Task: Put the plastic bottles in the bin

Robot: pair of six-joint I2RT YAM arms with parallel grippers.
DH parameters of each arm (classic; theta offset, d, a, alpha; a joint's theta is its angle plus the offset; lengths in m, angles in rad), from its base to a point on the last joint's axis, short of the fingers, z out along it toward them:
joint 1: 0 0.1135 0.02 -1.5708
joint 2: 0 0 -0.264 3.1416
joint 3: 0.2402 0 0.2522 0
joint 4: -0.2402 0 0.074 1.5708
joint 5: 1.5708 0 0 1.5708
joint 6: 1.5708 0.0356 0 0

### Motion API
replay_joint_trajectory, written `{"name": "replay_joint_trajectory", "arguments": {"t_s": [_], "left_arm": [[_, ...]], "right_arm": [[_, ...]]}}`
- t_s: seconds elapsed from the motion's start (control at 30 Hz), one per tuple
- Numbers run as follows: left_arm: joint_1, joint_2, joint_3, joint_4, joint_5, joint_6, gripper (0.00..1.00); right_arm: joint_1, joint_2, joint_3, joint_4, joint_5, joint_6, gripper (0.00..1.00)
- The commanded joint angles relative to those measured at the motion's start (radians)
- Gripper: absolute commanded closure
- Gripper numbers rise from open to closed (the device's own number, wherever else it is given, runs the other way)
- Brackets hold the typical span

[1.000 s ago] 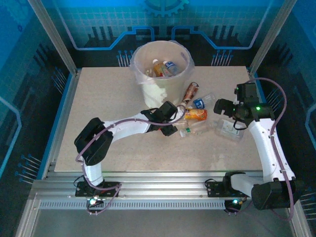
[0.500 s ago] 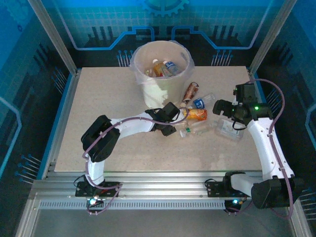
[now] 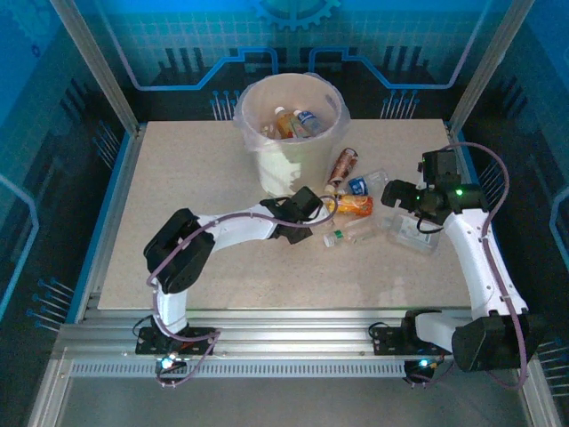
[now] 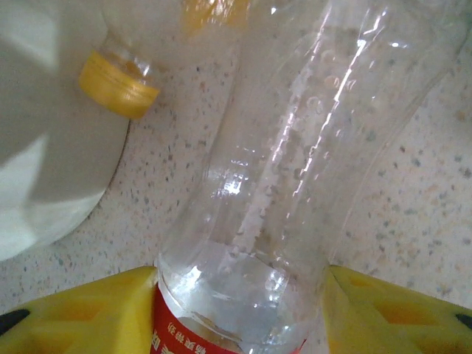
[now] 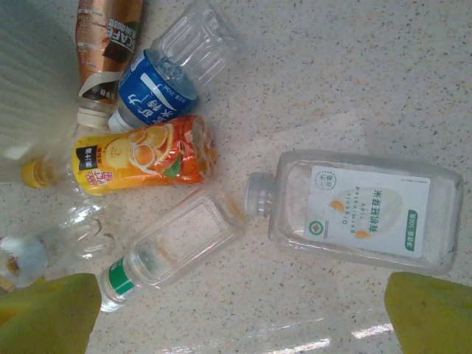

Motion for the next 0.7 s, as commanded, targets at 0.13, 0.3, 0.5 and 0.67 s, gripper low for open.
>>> {"name": "replay_joint_trajectory", "arguments": {"t_s": [0.13,0.3,0.5,0.67], "left_arm": [[-0.003,-0.088,-0.114,-0.106,0.006,0.015,0.38],[-0.003,-0.113,-0.135,-0.125,0.023,0.009,0.28],[-0.003,-0.074,-0.105,-0.113,0.023,0.016,0.23],[-0.003,-0.025,-0.084,-0.103,0.031,0.016,0.24]], "right_arm": [[-0.012,0.004,-0.008,0.012,-0.023,0.016,0.0],[-0.012,0.003,-0.012,0.012,-0.022,0.016,0.0],[-0.013,0.001,-0.021,0.016,-0.027,0.021,0.0],[-0.012,-0.004,-0.027,0.016,-0.027,0.021,0.0]]}}
